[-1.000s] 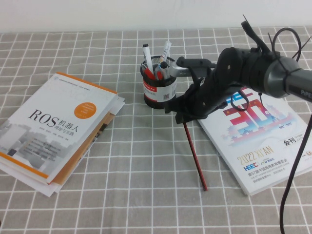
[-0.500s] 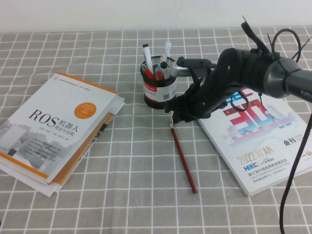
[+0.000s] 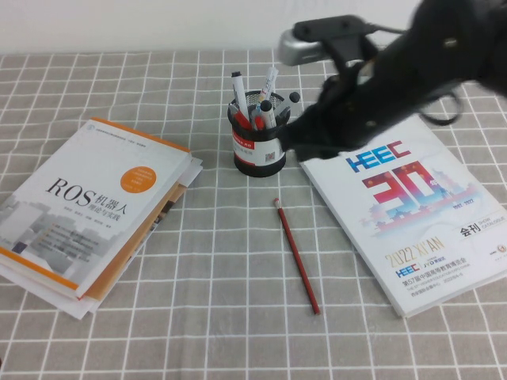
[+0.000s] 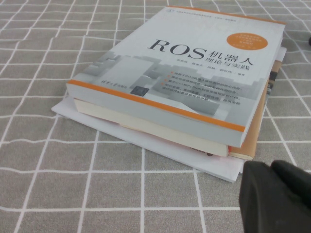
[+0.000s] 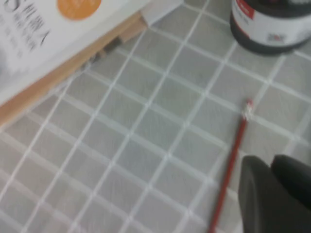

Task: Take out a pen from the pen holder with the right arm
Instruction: 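Take a marker out of the pen holder and lay it on the table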

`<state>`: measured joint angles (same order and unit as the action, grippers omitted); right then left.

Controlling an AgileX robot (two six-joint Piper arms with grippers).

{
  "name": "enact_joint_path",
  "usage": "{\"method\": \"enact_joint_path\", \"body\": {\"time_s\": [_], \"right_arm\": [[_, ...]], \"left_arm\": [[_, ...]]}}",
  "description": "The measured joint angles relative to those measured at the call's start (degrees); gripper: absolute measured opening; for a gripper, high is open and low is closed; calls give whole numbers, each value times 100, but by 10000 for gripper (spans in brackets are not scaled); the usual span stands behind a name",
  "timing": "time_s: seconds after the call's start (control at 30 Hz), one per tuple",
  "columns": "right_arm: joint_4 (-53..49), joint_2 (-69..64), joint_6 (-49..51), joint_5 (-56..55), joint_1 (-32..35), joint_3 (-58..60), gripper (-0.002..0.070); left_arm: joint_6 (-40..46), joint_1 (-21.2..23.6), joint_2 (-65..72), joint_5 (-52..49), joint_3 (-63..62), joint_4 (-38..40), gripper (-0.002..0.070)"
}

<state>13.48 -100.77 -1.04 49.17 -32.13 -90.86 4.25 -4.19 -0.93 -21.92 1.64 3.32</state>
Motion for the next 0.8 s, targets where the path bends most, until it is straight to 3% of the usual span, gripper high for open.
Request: {"method": "enact_joint_path", "body": {"time_s": [0.57, 0.8], "right_arm": [[-273, 3404, -9, 567, 0, 2910, -12], [-496, 4213, 2, 1163, 0, 3290, -12]], "left_arm": [[0, 0, 0, 0, 0, 0, -4], [0, 0, 0, 0, 0, 0, -4]]}}
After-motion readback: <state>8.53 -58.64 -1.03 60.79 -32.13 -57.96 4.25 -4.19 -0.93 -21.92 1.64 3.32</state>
